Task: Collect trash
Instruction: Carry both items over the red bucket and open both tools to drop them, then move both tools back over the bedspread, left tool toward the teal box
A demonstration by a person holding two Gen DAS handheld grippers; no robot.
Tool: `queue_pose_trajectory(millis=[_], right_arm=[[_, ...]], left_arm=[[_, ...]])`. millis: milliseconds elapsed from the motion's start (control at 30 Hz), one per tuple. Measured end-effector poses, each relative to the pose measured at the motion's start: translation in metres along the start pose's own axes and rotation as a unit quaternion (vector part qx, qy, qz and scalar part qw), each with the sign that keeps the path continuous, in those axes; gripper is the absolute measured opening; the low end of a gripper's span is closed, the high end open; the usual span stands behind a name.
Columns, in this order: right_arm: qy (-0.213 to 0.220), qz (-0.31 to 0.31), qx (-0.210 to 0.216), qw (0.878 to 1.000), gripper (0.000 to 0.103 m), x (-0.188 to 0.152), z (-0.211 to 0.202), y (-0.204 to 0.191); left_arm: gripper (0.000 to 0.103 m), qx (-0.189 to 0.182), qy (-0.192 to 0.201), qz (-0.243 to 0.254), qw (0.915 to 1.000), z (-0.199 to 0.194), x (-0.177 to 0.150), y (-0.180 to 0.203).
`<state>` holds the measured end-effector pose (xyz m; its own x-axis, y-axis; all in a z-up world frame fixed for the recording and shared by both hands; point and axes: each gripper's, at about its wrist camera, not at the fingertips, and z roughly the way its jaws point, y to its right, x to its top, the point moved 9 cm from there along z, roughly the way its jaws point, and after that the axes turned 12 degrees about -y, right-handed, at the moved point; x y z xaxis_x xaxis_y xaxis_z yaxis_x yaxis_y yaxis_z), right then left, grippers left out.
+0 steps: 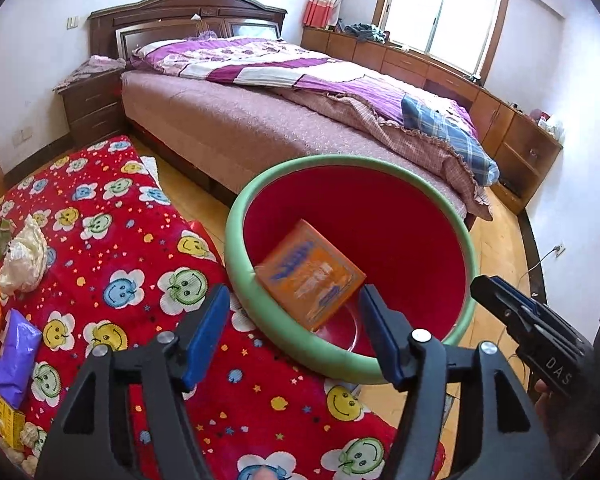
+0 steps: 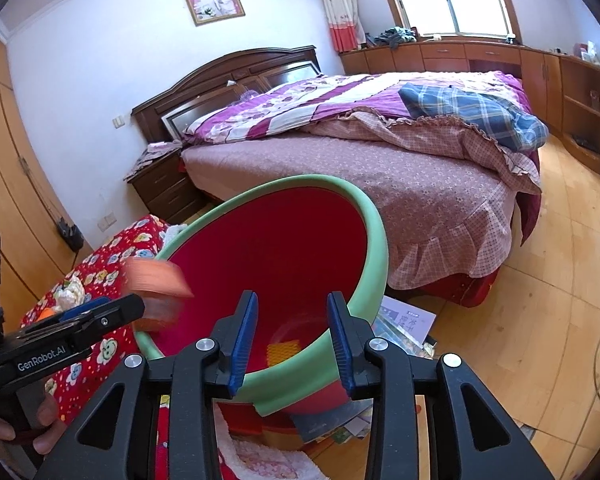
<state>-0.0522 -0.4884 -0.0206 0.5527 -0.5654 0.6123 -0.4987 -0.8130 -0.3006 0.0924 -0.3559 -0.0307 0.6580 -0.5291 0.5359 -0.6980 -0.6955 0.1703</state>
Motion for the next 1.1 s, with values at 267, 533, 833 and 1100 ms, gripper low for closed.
queue_pose_trajectory(millis=[267, 533, 833, 1100], right_arm=[[-0.011, -0.009, 0.007, 1.0, 0.04, -0.004, -0.001, -0.011], [-0.023, -0.029, 0.027, 0.999, 0.057, -0.014, -0.001, -0.036], [-0.04, -0.056, 0.053, 0.996, 0.057, -0.027, 0.003, -0.073], [-0.062, -0.081, 0.081, 0.991, 0.058, -0.042, 0.007, -0.108]], left_arm=[[0.067, 0.004, -0.014, -0.023, 0.9996, -0.01, -0.014, -0.01], [0.067, 0.03, -0.009, -0.073, 0.9969, -0.038, -0.036, -0.047], [0.067, 0.072, 0.011, -0.14, 0.9874, -0.076, -0.056, -0.105], [0.067, 0.116, 0.023, -0.211, 0.9702, -0.103, -0.082, -0.158]])
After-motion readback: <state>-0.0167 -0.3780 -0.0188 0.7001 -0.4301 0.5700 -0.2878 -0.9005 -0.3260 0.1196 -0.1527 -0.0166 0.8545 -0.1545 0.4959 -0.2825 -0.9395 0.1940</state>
